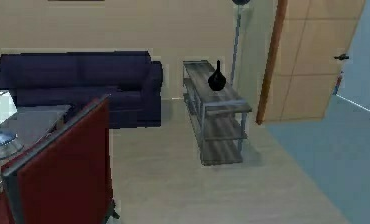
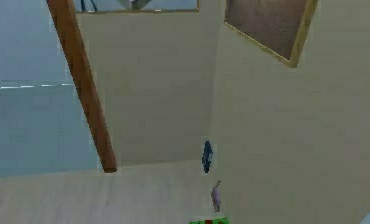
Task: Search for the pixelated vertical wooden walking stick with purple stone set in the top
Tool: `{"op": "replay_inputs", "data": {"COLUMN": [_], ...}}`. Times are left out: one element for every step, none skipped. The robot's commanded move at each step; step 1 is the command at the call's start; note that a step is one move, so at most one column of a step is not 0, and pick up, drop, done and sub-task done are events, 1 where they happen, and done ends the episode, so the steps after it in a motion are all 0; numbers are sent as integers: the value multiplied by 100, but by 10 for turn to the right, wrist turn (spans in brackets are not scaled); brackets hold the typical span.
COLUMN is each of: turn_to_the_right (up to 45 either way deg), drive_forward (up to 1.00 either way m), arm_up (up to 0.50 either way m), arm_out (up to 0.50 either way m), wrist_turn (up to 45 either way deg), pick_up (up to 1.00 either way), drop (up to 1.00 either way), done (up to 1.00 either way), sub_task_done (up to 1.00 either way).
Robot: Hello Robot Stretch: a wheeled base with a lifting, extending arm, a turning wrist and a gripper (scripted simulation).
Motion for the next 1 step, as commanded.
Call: {"op": "replay_inputs", "data": {"turn_to_the_right": [300], "drive_forward": [0], "arm_up": [0], "arm_out": [0], "wrist_turn": [0], "pick_up": [0], "drop": [0], "done": [0], "sub_task_done": [0]}}
